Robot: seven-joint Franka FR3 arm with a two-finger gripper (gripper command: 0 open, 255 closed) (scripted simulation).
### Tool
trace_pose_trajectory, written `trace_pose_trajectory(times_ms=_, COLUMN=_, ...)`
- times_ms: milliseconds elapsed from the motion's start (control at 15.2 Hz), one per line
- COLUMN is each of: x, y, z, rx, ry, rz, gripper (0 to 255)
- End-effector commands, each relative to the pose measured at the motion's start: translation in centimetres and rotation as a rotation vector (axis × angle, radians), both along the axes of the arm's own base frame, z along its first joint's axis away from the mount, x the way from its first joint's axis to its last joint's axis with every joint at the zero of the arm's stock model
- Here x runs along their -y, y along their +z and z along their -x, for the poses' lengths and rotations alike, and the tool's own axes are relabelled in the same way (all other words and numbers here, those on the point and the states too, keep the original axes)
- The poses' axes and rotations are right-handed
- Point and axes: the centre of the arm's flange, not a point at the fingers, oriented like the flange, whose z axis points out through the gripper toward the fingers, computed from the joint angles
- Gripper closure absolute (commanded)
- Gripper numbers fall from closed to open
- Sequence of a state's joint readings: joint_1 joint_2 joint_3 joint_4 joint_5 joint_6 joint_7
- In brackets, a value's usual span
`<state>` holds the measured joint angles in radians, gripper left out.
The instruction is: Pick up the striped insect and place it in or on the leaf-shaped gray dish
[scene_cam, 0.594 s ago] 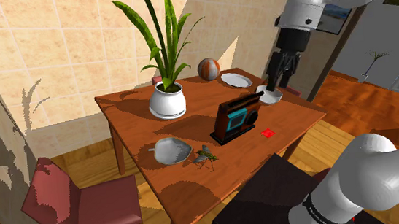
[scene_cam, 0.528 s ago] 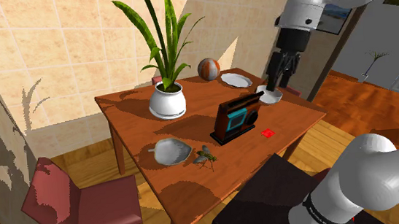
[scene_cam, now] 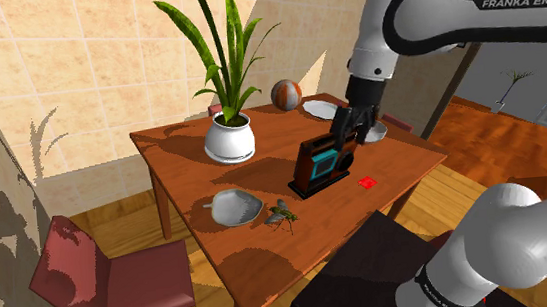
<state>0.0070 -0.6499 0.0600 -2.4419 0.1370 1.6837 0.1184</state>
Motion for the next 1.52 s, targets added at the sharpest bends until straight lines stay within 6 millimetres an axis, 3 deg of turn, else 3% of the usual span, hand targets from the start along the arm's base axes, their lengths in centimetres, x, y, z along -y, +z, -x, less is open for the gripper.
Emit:
trace_pose_trajectory(times_ms=0, x=-0.5, y=-2.4, z=-1.5, rx=0.001, ry=-0.017, rz=0.012, gripper=0)
trace_pose_trajectory(times_ms=726, x=-2.8, y=-15.3, z=-7.9, rx=-0.004, ry=-0.108, rz=0.077, gripper=0)
trace_pose_trajectory(times_ms=1452, x=-3.6, y=-28.3, z=-14.5, rx=-0.009, ry=-0.200, rz=0.141, gripper=0)
